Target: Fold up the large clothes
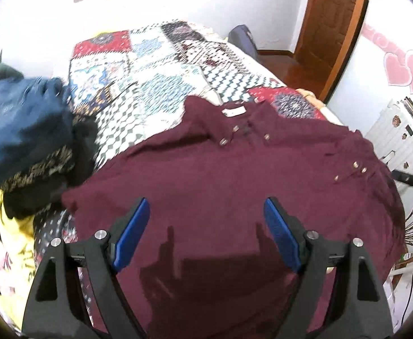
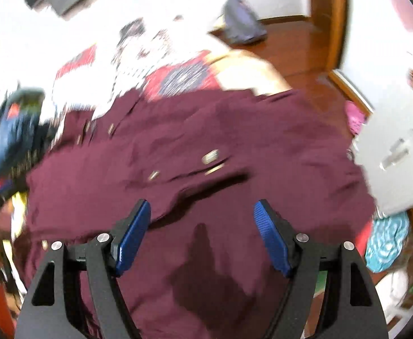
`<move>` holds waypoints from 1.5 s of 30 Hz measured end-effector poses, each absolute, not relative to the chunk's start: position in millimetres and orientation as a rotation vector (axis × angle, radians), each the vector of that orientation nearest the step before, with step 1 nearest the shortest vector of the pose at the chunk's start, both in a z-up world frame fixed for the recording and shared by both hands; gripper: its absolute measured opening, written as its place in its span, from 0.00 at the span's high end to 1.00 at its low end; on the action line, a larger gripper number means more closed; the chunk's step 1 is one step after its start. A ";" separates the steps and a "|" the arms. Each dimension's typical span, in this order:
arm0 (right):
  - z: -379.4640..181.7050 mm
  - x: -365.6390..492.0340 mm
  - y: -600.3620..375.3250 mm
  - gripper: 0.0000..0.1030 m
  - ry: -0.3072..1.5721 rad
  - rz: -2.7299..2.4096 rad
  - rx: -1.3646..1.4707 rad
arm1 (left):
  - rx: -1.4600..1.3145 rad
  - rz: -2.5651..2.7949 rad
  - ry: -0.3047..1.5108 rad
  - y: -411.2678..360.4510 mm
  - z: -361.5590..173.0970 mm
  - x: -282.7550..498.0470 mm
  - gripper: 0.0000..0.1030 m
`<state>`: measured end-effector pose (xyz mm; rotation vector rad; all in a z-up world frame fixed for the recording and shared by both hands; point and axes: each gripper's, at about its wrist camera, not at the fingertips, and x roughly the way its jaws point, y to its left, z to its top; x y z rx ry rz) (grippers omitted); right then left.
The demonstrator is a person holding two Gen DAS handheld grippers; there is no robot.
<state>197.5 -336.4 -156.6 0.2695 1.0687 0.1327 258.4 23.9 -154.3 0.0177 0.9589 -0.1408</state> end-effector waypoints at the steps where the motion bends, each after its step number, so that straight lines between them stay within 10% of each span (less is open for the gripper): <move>1: -153.0 196.5 -356.4 0.29 1.046 0.093 0.318 | 0.020 -0.148 0.958 18.8 -153.3 262.4 0.19; 22: -271.8 193.1 -522.7 0.29 1.054 -0.184 1.058 | -0.031 -0.215 1.077 -29.0 -193.0 294.3 0.18; 30: -288.2 226.7 -533.8 0.62 1.064 -0.307 0.991 | -0.039 -0.185 1.086 -18.7 -197.3 289.8 0.18; 33: -272.4 229.5 -531.4 0.81 1.030 -0.314 0.921 | -0.041 -0.167 1.080 -13.8 -197.0 287.6 0.18; 45: -97.8 207.8 -451.6 0.88 0.683 -0.090 0.533 | -0.002 -0.156 1.011 -13.0 -181.6 276.6 0.18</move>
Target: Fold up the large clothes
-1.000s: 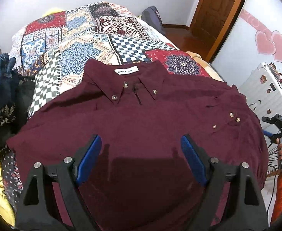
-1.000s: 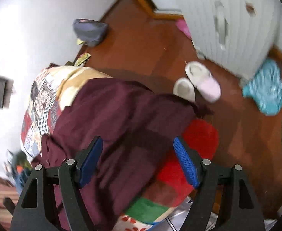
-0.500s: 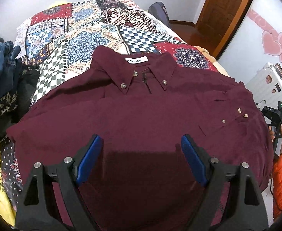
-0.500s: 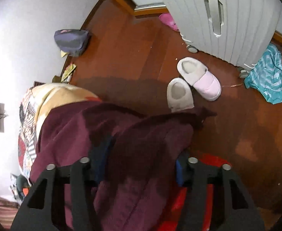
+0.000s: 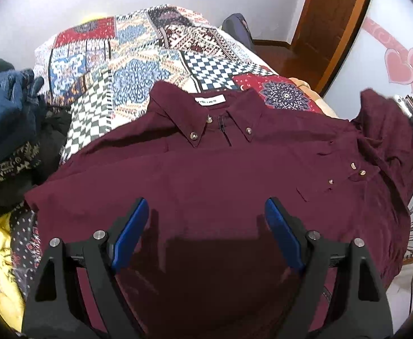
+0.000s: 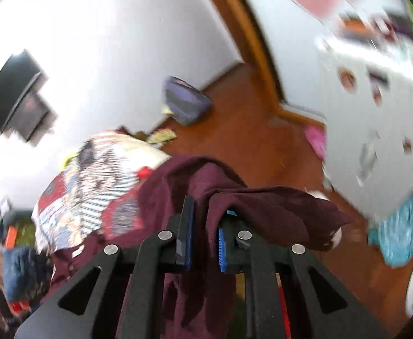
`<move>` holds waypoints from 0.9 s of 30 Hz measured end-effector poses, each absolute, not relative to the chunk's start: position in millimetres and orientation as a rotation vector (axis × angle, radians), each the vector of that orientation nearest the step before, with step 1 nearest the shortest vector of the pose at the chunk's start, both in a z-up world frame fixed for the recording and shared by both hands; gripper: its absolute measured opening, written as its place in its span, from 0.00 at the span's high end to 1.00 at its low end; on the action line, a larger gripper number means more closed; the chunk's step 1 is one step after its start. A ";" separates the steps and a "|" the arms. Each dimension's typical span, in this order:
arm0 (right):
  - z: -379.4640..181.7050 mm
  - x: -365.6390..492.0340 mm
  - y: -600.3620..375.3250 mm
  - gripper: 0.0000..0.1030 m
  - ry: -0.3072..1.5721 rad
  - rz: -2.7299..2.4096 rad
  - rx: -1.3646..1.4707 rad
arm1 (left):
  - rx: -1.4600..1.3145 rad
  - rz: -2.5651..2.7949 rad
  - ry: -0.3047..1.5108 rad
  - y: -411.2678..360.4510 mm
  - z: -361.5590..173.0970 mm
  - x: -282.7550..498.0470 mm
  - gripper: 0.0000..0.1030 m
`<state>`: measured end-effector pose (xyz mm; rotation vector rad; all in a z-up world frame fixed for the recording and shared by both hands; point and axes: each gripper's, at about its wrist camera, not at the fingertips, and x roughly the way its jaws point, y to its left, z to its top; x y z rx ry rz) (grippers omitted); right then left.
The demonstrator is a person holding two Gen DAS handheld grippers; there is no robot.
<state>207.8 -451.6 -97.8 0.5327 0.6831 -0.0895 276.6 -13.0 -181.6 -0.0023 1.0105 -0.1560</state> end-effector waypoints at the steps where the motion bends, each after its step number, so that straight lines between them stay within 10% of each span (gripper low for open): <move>1: -88.0 205.7 -439.6 0.88 0.669 -0.056 0.504 | 0.006 -0.157 0.999 -14.0 -178.8 274.8 0.18; 15: -138.3 217.0 -255.7 0.89 0.910 0.290 0.177 | 0.033 -0.187 0.937 -14.6 -161.9 249.8 0.18; 27: -153.1 190.4 -261.6 0.56 1.114 0.306 0.203 | 0.022 -0.178 0.934 -4.8 -167.1 242.1 0.18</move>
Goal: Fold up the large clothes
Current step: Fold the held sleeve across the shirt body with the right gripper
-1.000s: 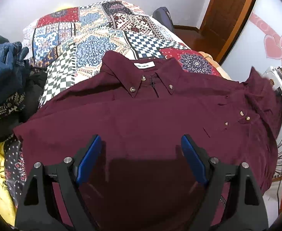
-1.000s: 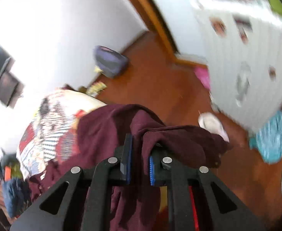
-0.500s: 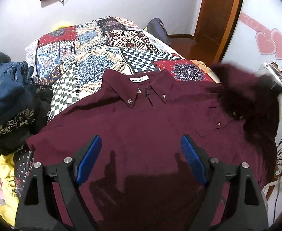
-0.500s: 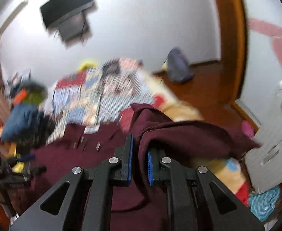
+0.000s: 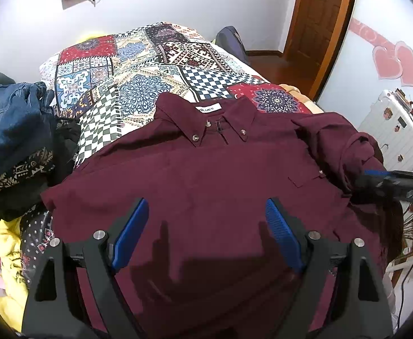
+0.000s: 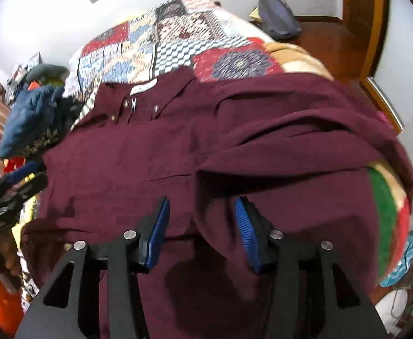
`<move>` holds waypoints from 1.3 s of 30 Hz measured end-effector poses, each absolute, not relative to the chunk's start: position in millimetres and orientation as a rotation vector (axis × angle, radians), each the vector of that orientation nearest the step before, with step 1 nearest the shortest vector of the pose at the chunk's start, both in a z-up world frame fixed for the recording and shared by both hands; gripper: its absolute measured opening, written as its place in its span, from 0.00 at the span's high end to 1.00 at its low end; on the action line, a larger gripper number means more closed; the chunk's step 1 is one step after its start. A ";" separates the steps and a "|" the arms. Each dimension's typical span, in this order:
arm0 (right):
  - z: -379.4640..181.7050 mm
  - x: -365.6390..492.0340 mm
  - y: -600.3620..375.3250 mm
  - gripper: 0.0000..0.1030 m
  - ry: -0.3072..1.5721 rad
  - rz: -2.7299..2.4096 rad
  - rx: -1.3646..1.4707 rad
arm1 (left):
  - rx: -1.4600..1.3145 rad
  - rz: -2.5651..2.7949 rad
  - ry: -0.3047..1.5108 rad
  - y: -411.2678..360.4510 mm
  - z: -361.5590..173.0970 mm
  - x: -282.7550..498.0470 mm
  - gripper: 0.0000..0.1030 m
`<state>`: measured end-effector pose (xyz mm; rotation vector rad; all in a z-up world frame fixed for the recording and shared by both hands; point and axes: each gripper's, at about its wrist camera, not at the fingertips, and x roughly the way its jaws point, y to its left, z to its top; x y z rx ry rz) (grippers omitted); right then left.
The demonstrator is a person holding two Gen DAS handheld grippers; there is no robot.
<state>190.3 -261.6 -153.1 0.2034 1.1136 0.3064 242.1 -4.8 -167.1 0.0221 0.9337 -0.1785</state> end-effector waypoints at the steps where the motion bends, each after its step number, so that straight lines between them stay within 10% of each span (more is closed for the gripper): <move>1: -149.4 189.0 -269.1 0.56 1.099 0.296 0.221 | 0.016 -0.179 0.931 -4.3 -166.7 242.4 0.18; 6: -135.5 194.2 -330.1 0.36 1.007 0.147 0.417 | -0.004 -0.176 0.925 -2.4 -164.7 244.7 0.18; 20: -217.3 246.8 -447.7 0.37 1.017 -0.215 0.973 | -0.004 -0.142 0.944 2.1 -168.5 247.3 0.18; 27: -201.1 255.6 -438.8 0.82 0.984 -0.241 0.819 | -0.019 -0.117 0.943 12.2 -168.4 246.5 0.18; 39: -46.0 235.0 -350.6 0.88 0.685 0.017 0.417 | -0.051 -0.103 0.884 30.4 -148.9 235.1 0.18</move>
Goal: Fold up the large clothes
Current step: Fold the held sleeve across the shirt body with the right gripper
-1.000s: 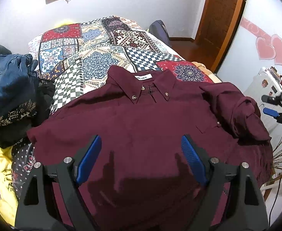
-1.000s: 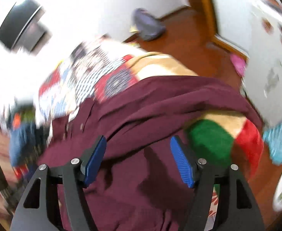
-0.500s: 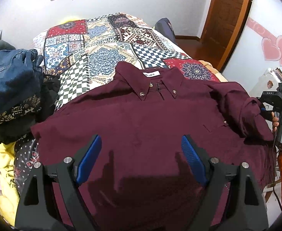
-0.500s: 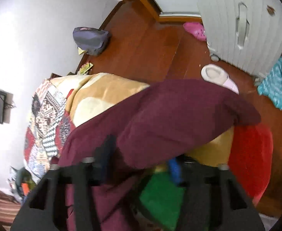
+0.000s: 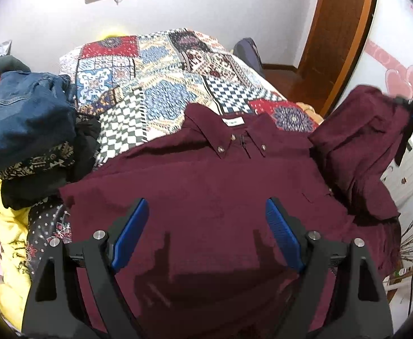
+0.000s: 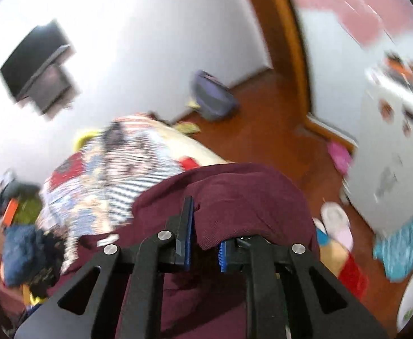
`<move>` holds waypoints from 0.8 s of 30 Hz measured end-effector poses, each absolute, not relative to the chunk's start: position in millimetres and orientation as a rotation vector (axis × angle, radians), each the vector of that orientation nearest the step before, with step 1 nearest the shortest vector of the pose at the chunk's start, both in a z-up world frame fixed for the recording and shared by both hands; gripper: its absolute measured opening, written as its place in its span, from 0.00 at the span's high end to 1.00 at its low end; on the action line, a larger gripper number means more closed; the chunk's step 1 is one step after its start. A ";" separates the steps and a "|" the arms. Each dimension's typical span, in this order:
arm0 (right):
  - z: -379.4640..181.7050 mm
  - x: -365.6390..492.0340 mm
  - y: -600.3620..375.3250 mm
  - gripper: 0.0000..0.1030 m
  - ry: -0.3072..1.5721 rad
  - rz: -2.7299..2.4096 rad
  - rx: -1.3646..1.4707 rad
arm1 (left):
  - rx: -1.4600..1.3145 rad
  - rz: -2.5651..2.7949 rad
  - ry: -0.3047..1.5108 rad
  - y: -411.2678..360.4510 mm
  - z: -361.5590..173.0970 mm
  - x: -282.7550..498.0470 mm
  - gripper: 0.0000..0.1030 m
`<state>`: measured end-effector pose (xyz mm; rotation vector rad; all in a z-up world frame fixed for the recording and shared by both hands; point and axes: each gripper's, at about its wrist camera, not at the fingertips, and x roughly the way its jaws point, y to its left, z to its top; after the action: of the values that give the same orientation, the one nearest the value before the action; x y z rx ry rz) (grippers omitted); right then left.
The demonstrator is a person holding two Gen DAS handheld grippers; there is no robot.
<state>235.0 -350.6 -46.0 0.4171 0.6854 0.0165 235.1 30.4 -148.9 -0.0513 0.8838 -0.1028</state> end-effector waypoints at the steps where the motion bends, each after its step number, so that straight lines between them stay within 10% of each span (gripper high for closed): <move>1: -33.1 233.7 -337.7 0.88 0.668 0.056 0.393 | -0.057 -0.099 0.876 33.3 -146.3 233.9 0.18; 10: 19.6 214.4 -186.9 0.89 0.586 0.367 0.106 | -0.138 -0.011 0.788 89.0 -122.2 209.9 0.18; 24: -148.3 209.5 -24.9 0.76 1.117 0.652 -0.157 | -0.223 0.116 0.847 157.2 -154.8 166.5 0.15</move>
<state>209.5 -24.9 -148.3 -0.1572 1.1166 0.6516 166.5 157.2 -154.8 -0.2228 0.8467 0.1164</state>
